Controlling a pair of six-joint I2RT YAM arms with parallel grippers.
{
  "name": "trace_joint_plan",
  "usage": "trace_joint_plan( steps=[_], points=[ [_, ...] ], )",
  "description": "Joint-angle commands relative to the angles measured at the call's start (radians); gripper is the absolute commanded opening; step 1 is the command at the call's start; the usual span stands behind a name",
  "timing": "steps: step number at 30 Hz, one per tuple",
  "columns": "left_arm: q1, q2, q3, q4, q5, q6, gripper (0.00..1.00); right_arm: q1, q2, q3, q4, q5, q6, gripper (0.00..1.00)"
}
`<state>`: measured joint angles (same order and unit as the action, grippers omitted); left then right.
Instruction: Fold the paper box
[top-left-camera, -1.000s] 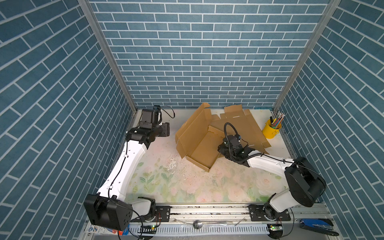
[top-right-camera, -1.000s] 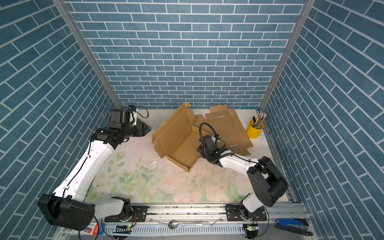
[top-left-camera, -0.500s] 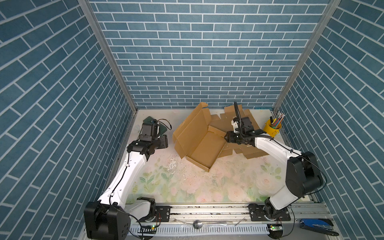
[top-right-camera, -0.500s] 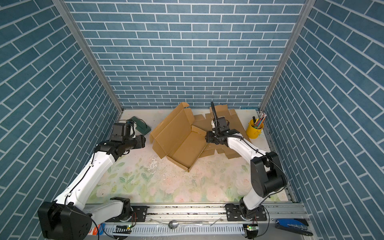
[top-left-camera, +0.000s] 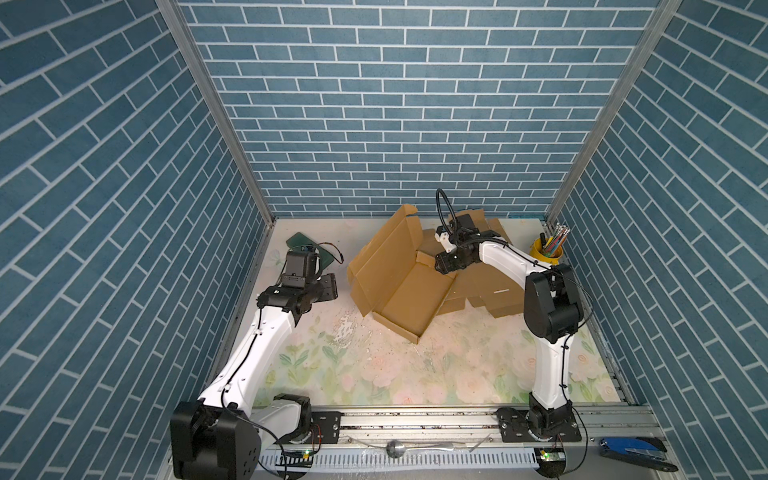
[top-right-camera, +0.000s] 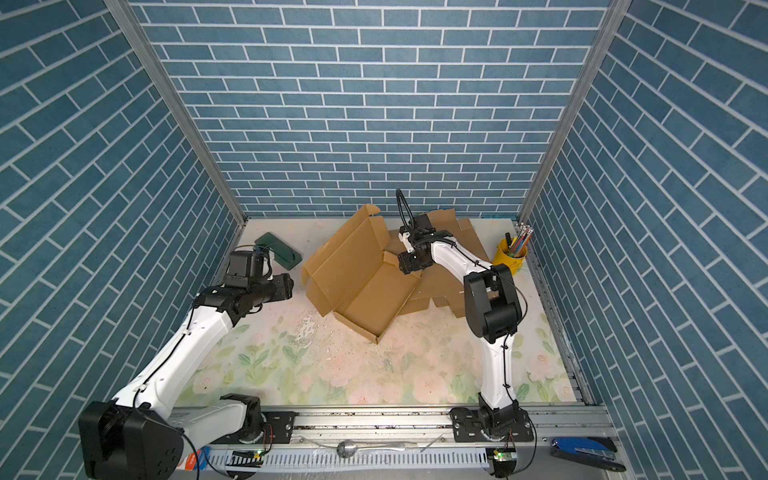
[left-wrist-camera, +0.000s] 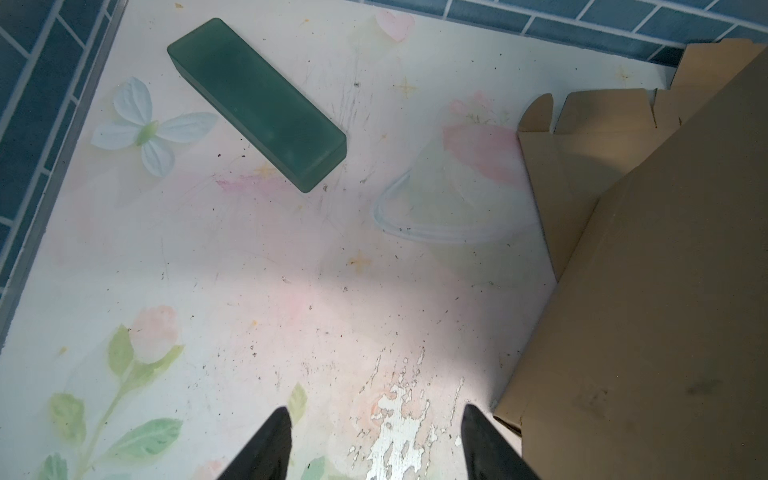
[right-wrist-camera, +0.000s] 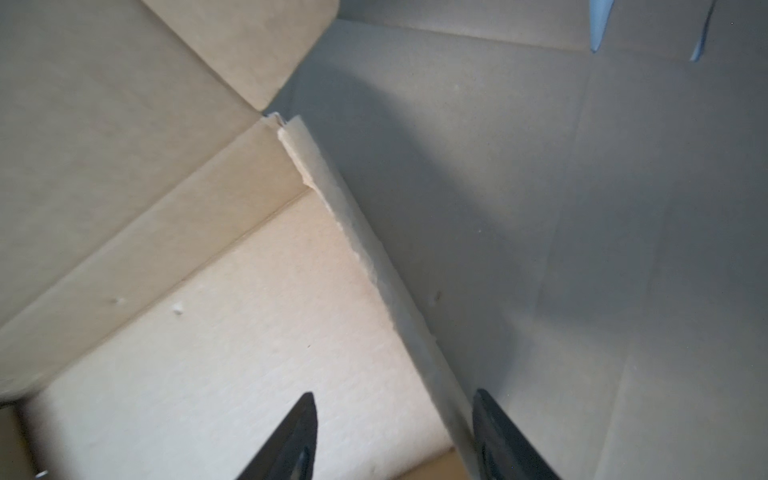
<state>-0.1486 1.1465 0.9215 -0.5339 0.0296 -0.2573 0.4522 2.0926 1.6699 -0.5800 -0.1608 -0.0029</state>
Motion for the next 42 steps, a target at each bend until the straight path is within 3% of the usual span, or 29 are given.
trace_joint_plan(
  steps=[1,18,24,32,42],
  points=[
    [0.006,0.009,-0.018,0.013,0.007,-0.007,0.66,0.012,0.027,0.05,0.002,0.042,-0.058,0.57],
    [0.006,0.021,-0.009,0.019,0.003,0.003,0.66,0.023,0.034,0.023,0.071,0.116,-0.001,0.36],
    [0.009,0.016,-0.002,0.017,0.001,0.016,0.66,0.024,-0.046,-0.117,0.123,0.128,0.047,0.25],
    [0.015,0.031,0.014,0.02,0.012,0.023,0.66,0.025,-0.221,-0.358,0.159,0.152,0.191,0.17],
    [0.015,0.043,0.015,0.051,0.046,0.011,0.66,0.047,-0.441,-0.622,0.141,0.217,0.519,0.12]
  ],
)
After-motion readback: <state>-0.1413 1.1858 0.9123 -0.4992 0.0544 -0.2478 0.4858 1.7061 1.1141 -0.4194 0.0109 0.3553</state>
